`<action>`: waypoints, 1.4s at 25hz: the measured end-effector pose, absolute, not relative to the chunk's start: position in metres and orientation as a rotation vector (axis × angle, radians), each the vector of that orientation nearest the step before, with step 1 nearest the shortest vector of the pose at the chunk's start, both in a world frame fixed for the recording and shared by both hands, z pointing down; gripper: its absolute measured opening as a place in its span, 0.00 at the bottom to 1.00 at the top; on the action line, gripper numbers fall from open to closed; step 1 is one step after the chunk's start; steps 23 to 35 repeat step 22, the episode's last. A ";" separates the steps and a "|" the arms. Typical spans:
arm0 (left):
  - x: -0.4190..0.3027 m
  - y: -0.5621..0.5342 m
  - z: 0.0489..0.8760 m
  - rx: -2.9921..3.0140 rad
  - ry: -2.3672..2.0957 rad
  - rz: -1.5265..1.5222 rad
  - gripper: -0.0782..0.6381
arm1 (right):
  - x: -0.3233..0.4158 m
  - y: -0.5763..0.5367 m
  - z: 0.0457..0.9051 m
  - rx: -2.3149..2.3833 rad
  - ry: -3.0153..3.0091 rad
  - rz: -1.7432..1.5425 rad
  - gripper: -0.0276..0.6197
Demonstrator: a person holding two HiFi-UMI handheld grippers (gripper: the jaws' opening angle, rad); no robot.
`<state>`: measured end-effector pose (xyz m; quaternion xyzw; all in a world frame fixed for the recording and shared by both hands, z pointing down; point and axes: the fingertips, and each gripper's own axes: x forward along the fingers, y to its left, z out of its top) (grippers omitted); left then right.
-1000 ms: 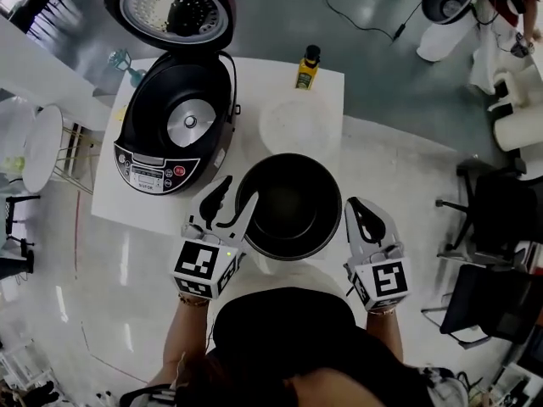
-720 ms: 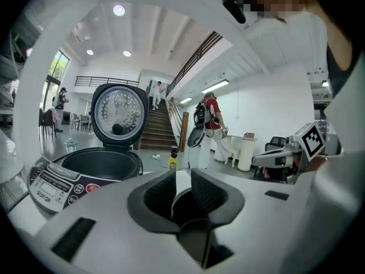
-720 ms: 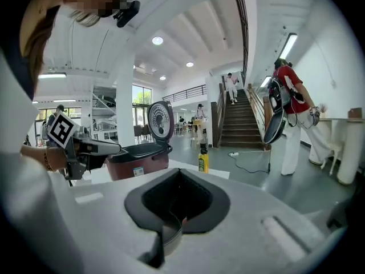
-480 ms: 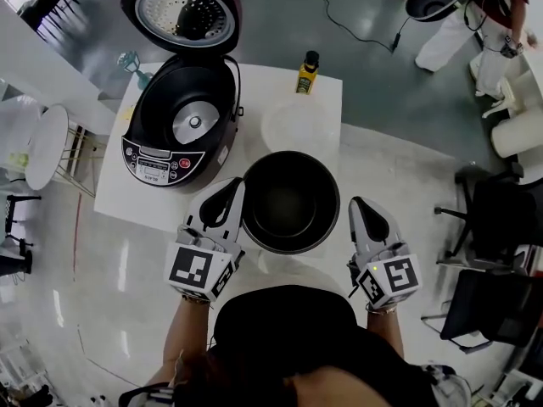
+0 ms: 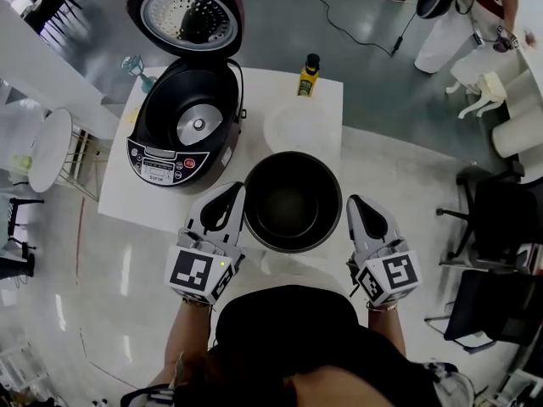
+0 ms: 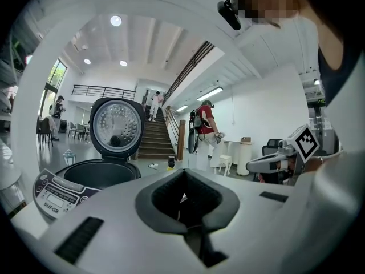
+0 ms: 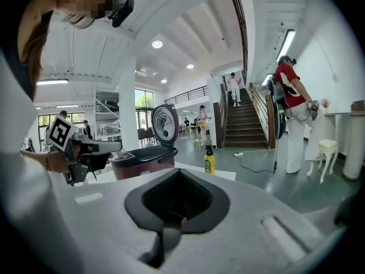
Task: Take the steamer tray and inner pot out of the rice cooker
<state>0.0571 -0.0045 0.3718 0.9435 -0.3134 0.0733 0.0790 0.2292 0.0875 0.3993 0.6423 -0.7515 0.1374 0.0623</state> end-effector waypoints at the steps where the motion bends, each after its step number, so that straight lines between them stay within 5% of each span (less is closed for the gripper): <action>1: 0.056 -0.005 0.371 2.823 -0.943 0.219 0.11 | 0.229 0.088 0.400 1.940 -2.272 0.418 0.05; 35: 0.064 -0.014 0.380 2.791 -0.960 0.255 0.11 | 0.242 0.081 0.409 1.943 -2.224 0.460 0.05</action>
